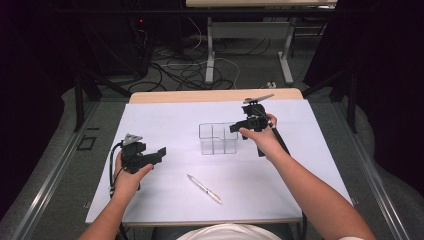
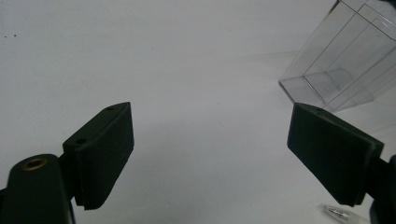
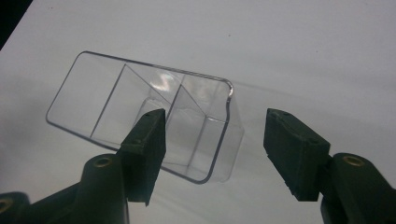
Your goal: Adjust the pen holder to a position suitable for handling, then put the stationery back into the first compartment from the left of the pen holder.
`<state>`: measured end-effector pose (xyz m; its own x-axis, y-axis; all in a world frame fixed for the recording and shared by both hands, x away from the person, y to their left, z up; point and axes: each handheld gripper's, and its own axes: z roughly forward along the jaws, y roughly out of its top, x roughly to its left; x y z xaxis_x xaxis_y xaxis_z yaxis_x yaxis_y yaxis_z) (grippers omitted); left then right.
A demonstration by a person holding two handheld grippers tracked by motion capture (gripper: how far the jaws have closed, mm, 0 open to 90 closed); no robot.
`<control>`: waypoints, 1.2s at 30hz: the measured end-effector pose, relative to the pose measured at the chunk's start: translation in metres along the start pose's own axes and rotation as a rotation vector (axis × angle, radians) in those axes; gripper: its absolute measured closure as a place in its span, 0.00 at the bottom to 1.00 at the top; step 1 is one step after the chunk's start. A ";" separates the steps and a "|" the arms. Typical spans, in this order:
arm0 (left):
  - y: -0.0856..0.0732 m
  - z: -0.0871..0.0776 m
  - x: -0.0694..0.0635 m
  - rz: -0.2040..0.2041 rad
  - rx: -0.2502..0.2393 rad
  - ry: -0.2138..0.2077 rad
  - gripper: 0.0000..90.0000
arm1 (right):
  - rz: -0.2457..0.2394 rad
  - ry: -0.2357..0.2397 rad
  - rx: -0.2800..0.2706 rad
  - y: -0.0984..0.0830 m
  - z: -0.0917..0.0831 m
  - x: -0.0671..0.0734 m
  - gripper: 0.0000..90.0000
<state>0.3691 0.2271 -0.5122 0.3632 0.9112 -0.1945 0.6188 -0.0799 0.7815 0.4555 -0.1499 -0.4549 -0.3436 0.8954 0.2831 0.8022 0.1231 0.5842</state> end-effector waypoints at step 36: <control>-0.003 -0.003 0.001 -0.004 -0.008 0.019 0.16 | -0.332 0.108 0.027 -0.016 -0.007 0.059 0.23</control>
<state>0.3654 0.2299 -0.5129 0.3472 0.9192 -0.1858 0.6142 -0.0732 0.7857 0.4193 -0.1018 -0.4420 -0.6363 0.7544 0.1610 0.6503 0.4123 0.6381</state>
